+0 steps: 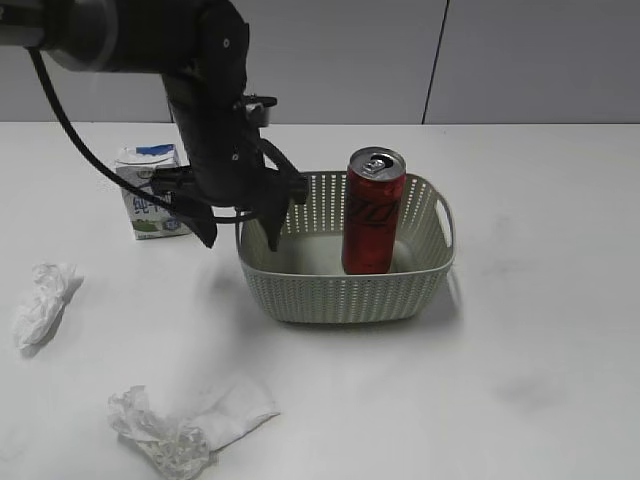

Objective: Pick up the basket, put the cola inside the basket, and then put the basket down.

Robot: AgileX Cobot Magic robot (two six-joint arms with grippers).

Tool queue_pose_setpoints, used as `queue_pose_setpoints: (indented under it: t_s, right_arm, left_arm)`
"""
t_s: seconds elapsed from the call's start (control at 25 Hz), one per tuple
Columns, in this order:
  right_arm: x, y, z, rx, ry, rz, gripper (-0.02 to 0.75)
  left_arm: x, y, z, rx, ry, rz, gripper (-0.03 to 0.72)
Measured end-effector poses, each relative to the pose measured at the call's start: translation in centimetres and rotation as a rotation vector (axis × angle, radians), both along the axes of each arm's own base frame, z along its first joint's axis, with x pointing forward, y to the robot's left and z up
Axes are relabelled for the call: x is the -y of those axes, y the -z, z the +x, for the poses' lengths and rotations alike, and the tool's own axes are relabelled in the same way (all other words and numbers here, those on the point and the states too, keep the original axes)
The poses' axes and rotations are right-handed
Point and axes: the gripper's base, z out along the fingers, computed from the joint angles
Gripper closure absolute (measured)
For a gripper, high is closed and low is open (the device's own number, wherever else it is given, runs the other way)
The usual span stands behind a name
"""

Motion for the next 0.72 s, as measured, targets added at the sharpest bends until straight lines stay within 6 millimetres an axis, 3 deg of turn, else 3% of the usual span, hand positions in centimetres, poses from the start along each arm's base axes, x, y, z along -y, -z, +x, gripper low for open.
queue_pose_setpoints:
  t_s: [0.16, 0.32, 0.72]
  right_arm:
    - [0.0, 0.0, 0.0, 0.000, 0.000, 0.000, 0.154]
    - [0.0, 0.0, 0.0, 0.000, 0.000, 0.000, 0.154]
    - [0.0, 0.0, 0.0, 0.000, 0.000, -0.001, 0.155]
  left_arm:
    - [-0.1, -2.8, -0.1, 0.014, 0.068, 0.003, 0.076]
    - [-1.3, -7.0, -0.4, 0.084, 0.110, -0.002, 0.076]
    - [-10.3, -13.9, 1.0, 0.228, 0.074, -0.038, 0.093]
